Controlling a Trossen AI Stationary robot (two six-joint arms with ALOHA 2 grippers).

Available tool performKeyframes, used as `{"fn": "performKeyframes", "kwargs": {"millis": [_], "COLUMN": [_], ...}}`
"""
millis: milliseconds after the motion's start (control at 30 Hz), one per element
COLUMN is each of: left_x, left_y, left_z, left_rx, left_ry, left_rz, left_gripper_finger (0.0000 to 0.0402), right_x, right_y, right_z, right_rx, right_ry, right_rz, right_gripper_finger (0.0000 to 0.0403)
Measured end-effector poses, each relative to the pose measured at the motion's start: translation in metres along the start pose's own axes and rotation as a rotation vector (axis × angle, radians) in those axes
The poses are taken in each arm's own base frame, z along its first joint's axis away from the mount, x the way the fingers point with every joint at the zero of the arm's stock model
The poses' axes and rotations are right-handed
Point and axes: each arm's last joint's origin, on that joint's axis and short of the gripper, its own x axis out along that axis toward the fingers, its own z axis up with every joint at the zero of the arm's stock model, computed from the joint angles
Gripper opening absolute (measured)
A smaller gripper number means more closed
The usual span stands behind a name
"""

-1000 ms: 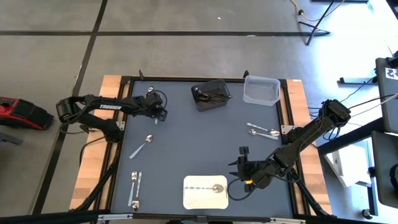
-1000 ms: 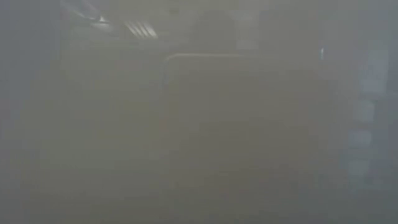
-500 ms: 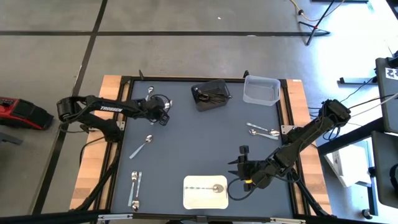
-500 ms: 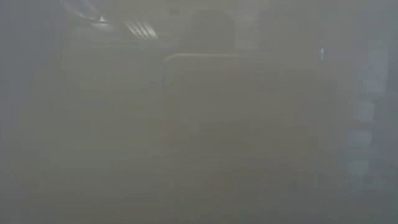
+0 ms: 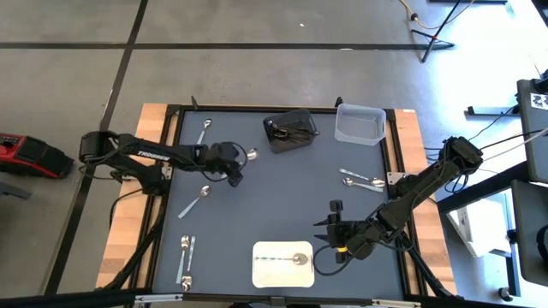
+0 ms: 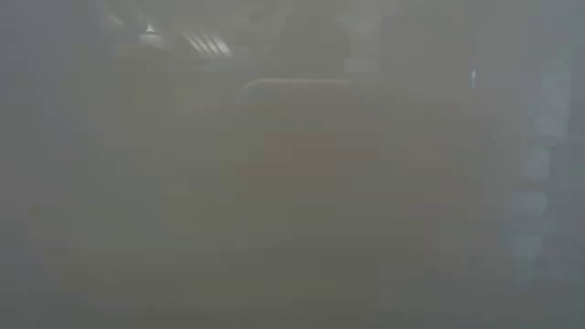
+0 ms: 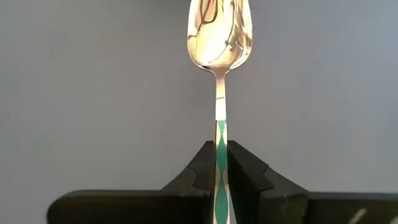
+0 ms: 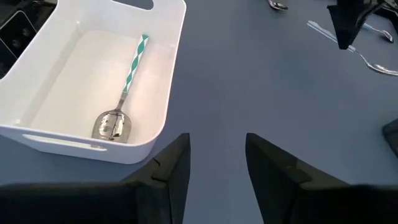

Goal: Sort silverware by color (type)
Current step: Put the white patterned spoon into the white bin

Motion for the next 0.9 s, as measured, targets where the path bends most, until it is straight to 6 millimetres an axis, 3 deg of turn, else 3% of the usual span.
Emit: {"fn": "performKeyframes", "kwargs": {"millis": [333,533,667,900], "left_x": [-0.040,-0.065,-0.065,-0.049], "left_y": [-0.091,-0.143,-0.183,-0.255], "left_z": [0.015,0.008,0.006,-0.007], "left_rx": [0.230,0.329,0.372,0.524], "left_ry": [-0.269,-0.380,-0.391,-0.323], "left_rz": [-0.357,-0.449,-0.473,-0.523], "left_gripper_finger": [0.0025,0.0025,0.0026,0.0027], "right_x": [0.000,0.000,0.000,0.000], "right_y": [0.000,0.000,0.000,0.000], "right_z": [0.000,0.000,0.000,0.000], "right_rx": [0.000,0.001,-0.001,-0.007], "right_ry": [0.000,-0.001,-0.001,-0.005], "right_rz": [0.000,0.000,0.000,-0.007], "right_gripper_finger": [0.0144,0.0144,0.0144,0.0144]}}
